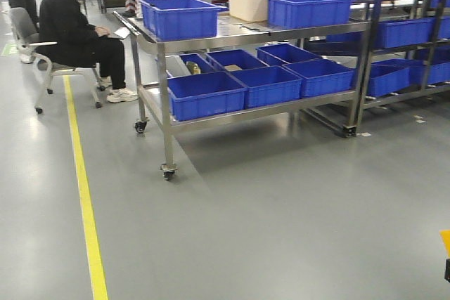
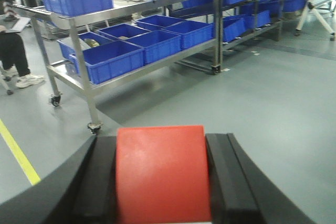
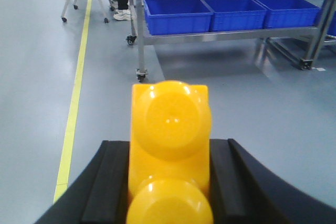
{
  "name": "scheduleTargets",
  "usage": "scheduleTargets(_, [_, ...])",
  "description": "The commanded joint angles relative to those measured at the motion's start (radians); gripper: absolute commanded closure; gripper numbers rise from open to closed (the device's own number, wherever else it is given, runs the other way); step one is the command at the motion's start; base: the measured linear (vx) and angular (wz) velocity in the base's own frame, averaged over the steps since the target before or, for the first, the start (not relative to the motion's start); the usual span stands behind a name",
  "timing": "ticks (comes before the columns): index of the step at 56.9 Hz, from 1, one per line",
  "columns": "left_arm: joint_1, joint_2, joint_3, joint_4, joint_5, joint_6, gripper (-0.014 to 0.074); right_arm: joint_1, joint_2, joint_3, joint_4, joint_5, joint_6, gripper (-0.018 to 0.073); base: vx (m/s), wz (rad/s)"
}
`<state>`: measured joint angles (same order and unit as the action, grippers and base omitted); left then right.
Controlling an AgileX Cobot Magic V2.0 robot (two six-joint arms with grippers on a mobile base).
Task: Pick red and yellow blocks into blue bin
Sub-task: 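Drive the base away from the table toward the blue bin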
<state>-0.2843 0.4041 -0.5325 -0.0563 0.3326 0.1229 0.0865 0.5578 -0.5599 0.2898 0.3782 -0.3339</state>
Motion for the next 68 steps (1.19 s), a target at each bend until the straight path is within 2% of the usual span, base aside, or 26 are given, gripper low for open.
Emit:
scheduleTargets(1, [-0.001, 0.006, -0.027, -0.009, -0.085, -0.002, 0.0594, -0.006, 0.004, -0.030, 0.000, -0.076, -0.004, 0.0569, 0.24, 0.21])
scheduleTargets(21, [-0.001, 0.006, -0.027, -0.009, -0.085, -0.002, 0.0594, -0.006, 0.004, -0.030, 0.000, -0.075, -0.004, 0.0569, 0.32, 0.00])
scheduleTargets(68, [-0.001, 0.006, -0.027, -0.009, -0.084, -0.002, 0.0594, -0.006, 0.004, -0.030, 0.003, -0.071, -0.004, 0.0569, 0.49, -0.27])
